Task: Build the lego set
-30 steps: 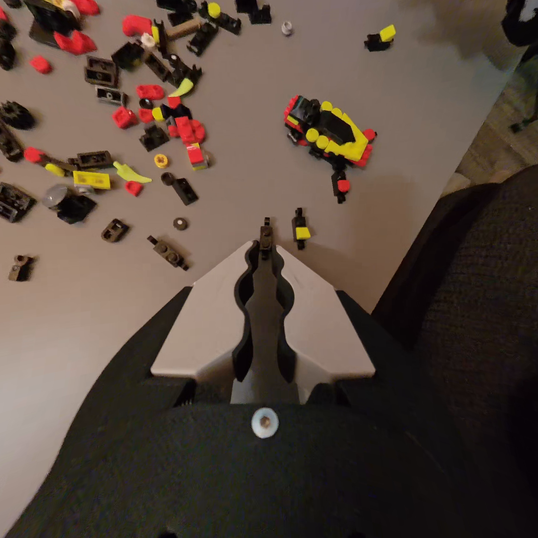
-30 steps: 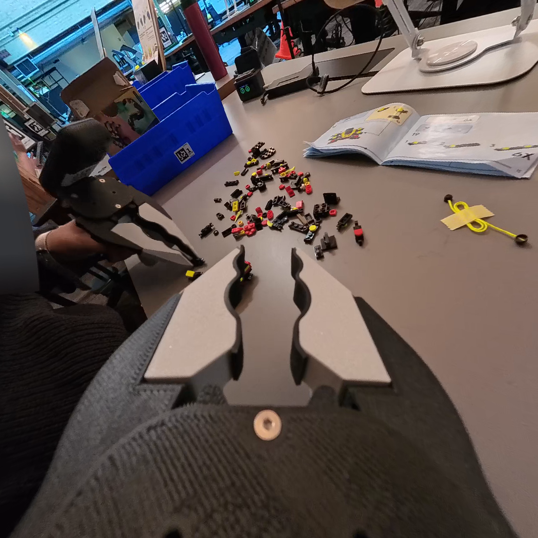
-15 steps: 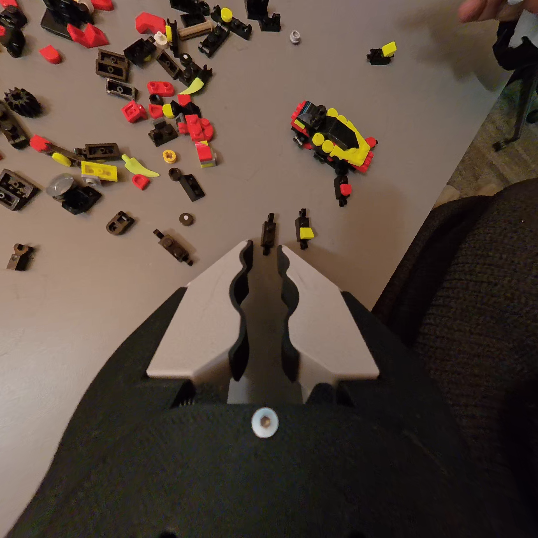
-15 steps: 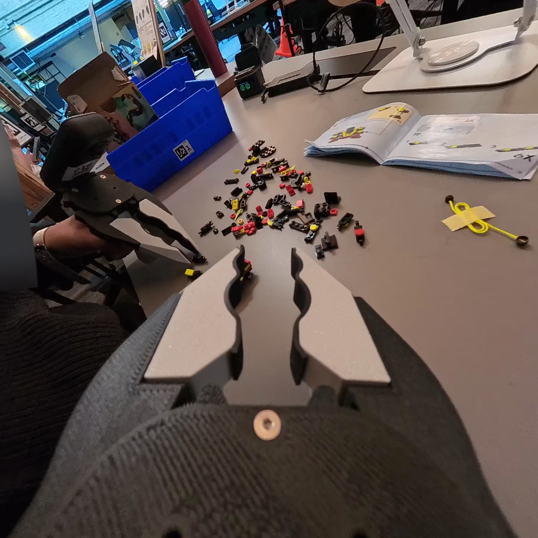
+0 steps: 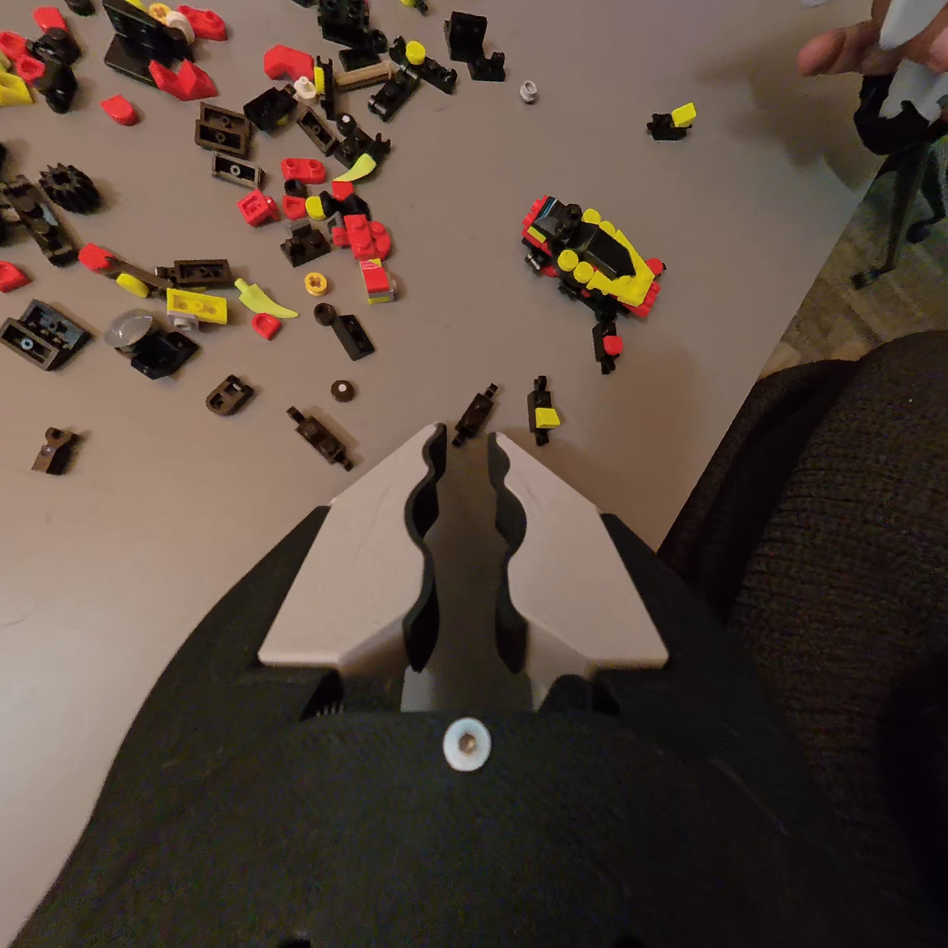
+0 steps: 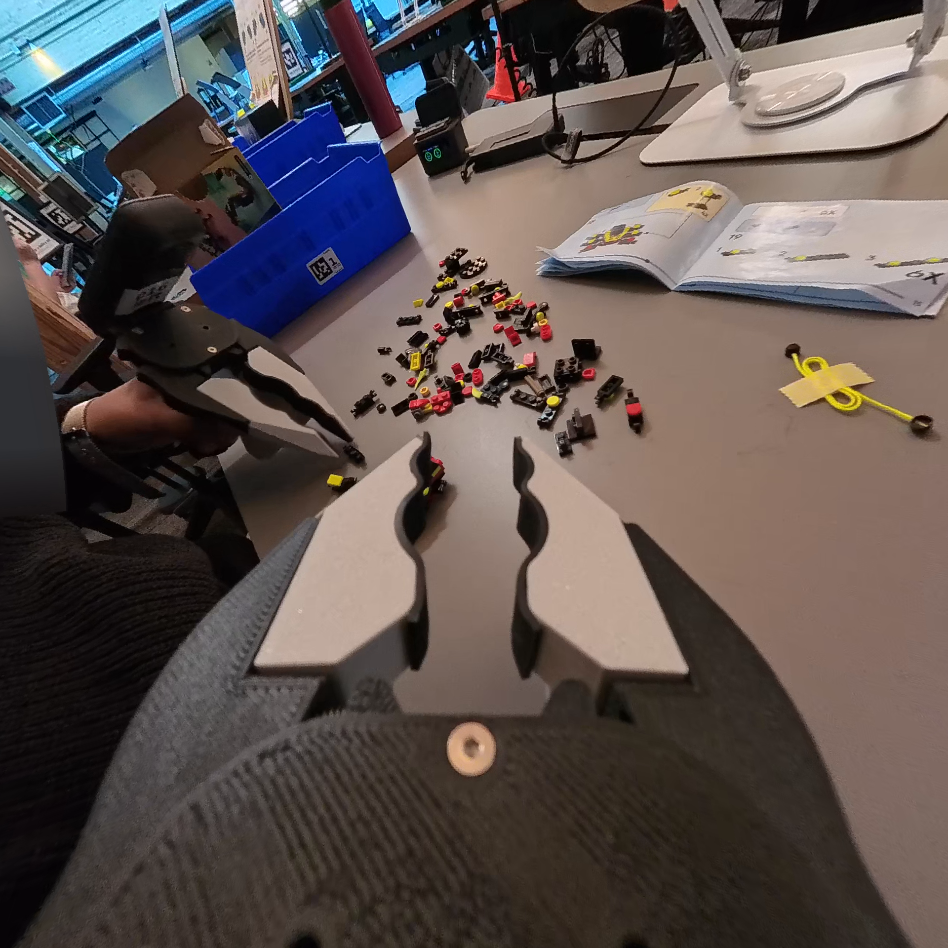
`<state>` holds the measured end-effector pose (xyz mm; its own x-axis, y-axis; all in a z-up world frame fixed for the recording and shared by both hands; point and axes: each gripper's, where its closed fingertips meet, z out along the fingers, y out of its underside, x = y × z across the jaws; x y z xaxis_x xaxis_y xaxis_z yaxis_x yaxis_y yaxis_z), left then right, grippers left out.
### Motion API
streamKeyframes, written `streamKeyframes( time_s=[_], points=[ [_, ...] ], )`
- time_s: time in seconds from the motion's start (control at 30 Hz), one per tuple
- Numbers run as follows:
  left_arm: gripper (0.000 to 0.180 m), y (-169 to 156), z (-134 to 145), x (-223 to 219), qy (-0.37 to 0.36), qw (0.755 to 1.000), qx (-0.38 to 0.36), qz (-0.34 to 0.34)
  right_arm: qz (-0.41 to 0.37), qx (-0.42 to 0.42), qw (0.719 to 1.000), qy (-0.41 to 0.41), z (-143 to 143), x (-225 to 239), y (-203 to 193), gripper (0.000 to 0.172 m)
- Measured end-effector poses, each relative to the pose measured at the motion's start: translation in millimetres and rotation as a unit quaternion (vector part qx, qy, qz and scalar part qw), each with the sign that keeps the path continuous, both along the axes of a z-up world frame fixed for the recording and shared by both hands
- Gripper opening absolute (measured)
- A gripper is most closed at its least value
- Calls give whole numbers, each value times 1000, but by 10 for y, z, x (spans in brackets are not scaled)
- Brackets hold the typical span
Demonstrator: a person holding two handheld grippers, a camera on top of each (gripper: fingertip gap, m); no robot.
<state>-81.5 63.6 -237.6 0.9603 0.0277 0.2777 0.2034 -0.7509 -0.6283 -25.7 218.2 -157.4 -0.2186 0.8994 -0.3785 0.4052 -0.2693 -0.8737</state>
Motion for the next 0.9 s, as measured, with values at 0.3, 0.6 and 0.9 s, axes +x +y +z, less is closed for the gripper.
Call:
streamKeyframes(
  time_s=[0.3,0.6,0.9],
  points=[
    [15,30,-34,-3,16,1000,-1,-2,-2,-2,1000,0,-1,-3,10,30],
    [10,24,-22,-67,16,1000,2,13,-3,-4,1000,0,-2,-3,21,30],
    [11,28,-38,-7,18,1000,-1,-5,-3,-8,1000,0,-3,-4,21,31]
  ],
)
